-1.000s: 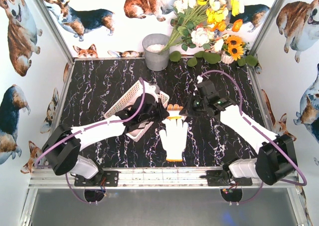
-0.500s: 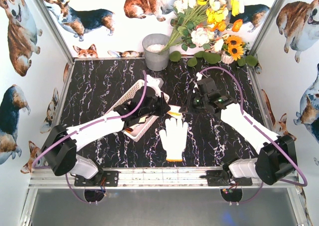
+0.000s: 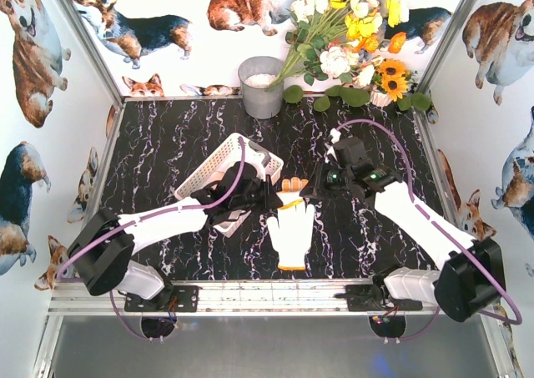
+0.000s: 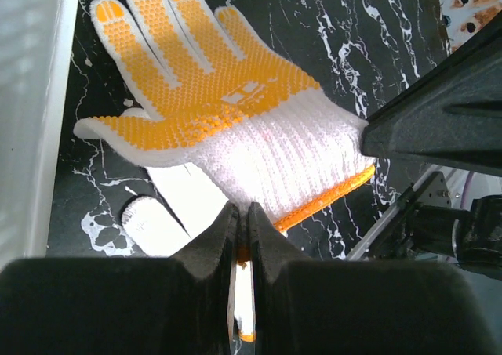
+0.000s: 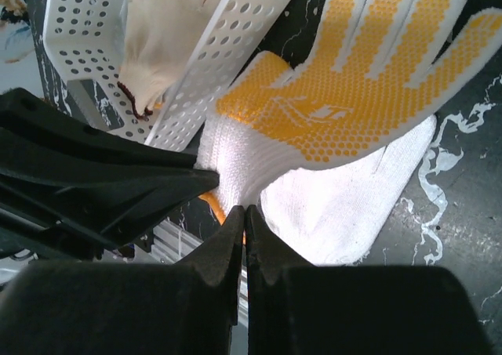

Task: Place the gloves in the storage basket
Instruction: Pair the glove with the glove.

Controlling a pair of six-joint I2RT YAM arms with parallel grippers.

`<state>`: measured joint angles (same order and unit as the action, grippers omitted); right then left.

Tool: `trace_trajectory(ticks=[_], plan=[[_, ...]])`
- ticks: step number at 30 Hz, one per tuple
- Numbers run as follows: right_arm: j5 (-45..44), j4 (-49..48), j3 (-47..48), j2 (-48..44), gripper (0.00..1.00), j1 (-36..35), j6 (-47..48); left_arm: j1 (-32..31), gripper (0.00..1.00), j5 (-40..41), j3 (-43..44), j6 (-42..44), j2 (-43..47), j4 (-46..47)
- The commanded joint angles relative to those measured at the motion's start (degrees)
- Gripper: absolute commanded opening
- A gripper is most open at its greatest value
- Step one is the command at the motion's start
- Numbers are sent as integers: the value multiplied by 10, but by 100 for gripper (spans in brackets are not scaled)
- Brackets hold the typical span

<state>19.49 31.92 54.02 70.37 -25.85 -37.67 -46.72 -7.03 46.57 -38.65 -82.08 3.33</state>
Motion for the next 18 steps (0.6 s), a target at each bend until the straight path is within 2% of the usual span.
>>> trace_trajectory(ticks=[1, 9, 18], plan=[[5, -19, -22, -38, 0, -6, -8, -3, 0, -3, -18, -11, 21, 14], [3, -33, -78, -59, 0, -32, -30, -16, 0, -8, -53, -25, 42, 15], [-13, -30, -90, -77, 0, -68, -48, -35, 0, -16, -73, -24, 61, -1]])
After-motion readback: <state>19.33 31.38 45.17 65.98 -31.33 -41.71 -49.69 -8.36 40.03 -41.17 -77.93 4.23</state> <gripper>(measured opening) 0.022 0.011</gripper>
